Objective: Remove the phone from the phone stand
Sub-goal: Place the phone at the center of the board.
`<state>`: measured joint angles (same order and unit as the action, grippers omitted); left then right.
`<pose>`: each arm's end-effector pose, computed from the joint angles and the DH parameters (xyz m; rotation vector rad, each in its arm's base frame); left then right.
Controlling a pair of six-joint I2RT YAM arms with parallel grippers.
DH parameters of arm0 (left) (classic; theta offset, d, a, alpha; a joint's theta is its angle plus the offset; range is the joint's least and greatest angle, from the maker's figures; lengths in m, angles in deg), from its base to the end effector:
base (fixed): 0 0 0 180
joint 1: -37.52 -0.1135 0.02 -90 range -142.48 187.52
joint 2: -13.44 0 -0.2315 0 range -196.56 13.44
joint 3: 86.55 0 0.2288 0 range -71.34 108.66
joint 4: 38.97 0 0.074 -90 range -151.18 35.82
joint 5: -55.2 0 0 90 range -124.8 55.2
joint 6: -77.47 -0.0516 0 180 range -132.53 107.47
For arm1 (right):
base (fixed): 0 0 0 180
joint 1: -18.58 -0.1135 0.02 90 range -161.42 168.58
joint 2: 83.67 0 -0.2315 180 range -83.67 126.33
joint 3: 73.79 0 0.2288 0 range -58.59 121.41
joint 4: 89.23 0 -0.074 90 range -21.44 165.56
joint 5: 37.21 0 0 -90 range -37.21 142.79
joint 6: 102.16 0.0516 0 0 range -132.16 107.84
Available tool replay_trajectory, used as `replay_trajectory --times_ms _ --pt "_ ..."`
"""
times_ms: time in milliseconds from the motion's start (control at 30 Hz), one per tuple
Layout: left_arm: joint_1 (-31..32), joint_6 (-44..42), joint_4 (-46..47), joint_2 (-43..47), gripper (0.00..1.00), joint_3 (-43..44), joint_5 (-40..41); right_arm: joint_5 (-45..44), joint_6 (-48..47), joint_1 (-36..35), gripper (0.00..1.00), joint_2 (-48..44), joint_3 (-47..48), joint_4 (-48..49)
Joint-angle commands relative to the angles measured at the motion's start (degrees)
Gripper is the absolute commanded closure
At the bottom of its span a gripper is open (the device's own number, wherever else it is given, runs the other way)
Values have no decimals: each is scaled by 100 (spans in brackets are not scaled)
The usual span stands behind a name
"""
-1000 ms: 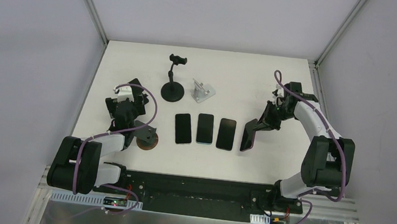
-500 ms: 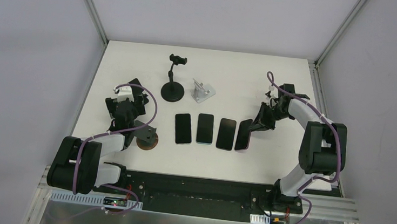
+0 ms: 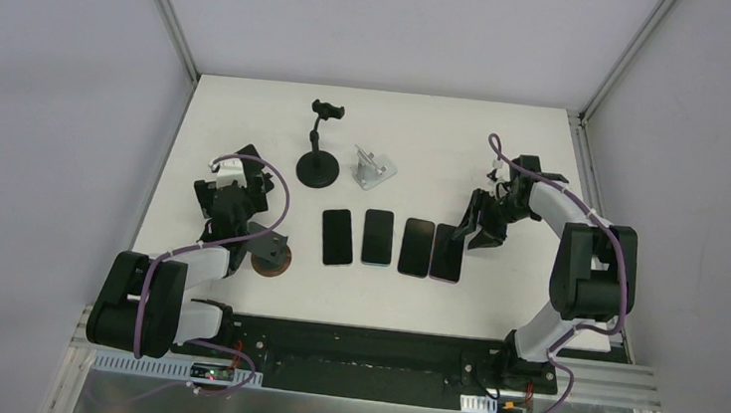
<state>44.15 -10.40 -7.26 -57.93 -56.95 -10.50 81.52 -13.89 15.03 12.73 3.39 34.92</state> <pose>0.2367 -0.0061 0.1593 -0.2412 1.7207 0.2576 0.2905 0.0429 0.1530 -0.2231 2.7964 0.7238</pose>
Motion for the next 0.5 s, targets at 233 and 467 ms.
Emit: replay_trajectory --times_ms 233,467 --pt "-57 59 265 20 1 -12 -38 -241 -155 -23 46 -307 597 -559" --pt "-57 59 265 22 1 -13 -38 -932 345 -57 45 -1182 1471 -395"
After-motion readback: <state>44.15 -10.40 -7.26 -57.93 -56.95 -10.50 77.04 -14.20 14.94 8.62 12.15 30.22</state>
